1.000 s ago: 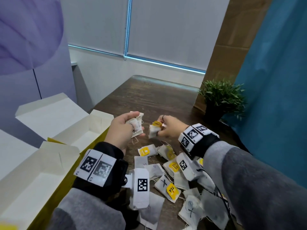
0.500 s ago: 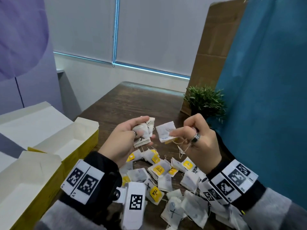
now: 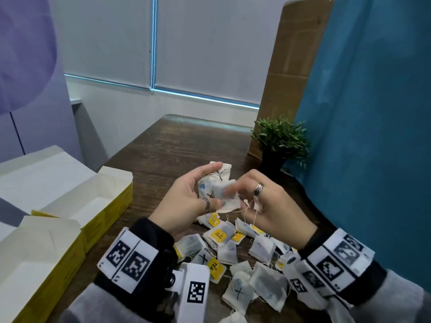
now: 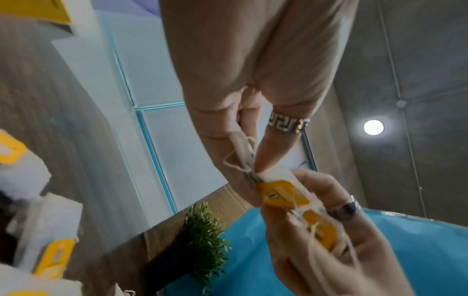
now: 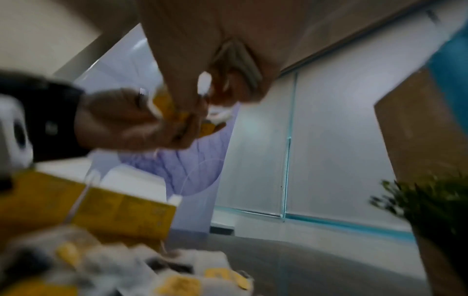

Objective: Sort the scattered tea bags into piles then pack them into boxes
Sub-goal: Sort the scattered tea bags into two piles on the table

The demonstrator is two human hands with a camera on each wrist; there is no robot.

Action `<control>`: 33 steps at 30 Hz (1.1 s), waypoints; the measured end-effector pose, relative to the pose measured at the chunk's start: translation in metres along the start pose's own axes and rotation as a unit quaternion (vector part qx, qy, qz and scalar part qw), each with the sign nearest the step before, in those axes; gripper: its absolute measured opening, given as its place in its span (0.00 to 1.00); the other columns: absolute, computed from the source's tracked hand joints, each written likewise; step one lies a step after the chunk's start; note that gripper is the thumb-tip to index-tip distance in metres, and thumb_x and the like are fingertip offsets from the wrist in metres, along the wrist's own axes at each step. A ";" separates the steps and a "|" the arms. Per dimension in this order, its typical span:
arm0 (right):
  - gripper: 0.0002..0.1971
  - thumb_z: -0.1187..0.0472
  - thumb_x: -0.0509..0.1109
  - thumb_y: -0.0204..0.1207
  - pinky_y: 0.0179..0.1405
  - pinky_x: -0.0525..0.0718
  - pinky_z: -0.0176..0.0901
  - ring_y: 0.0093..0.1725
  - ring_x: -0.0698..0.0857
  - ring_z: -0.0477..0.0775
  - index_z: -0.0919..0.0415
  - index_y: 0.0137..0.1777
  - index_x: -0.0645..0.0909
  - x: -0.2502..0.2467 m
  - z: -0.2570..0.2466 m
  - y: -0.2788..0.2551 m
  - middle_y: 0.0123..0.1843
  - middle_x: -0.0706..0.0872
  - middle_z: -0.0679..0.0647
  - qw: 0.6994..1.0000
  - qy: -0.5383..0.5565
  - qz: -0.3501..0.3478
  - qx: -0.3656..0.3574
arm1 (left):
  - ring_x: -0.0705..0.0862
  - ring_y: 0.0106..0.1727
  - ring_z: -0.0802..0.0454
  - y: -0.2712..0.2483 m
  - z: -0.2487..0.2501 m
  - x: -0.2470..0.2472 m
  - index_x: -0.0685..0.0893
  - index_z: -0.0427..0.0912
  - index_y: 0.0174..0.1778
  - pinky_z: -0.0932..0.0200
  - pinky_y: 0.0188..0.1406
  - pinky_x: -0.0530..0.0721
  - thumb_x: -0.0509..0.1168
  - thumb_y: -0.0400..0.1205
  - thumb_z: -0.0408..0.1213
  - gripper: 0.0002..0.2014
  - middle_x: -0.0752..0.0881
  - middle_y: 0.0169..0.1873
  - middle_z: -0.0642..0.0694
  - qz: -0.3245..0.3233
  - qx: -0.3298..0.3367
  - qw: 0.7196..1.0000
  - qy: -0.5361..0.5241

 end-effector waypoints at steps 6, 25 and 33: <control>0.08 0.57 0.62 0.82 0.18 0.67 0.29 0.18 0.72 0.40 0.58 0.52 0.81 -0.018 0.056 -0.004 0.40 0.83 0.52 0.919 0.215 -0.045 0.327 | 0.84 0.61 0.47 0.008 -0.014 -0.016 0.85 0.56 0.56 0.53 0.53 0.85 0.62 0.72 0.11 0.32 0.82 0.65 0.44 0.075 -0.024 0.997 0.015; 0.19 0.49 0.76 0.65 0.52 0.84 0.48 0.53 0.86 0.55 0.56 0.55 0.84 0.079 0.195 0.005 0.52 0.89 0.54 0.820 -0.140 -0.365 0.419 | 0.84 0.23 0.60 0.010 -0.038 -0.018 0.76 0.47 0.71 0.67 0.21 0.81 0.59 0.76 0.14 0.31 0.84 0.43 0.40 0.098 -0.127 0.987 0.004; 0.14 0.62 0.79 0.66 0.10 0.64 0.31 0.16 0.70 0.40 0.54 0.35 0.74 0.029 0.121 0.034 0.29 0.76 0.49 0.890 0.225 -0.153 0.365 | 0.87 0.43 0.50 0.011 -0.040 -0.011 0.80 0.44 0.66 0.67 0.25 0.85 0.54 0.79 0.14 0.26 0.83 0.55 0.47 0.109 -0.124 0.986 -0.030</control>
Point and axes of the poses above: each hand's wrist, its own y-axis towards the middle knuckle, its own x-axis out of the palm, z = x × y, the point moved 5 cm from there along y, towards the middle knuckle
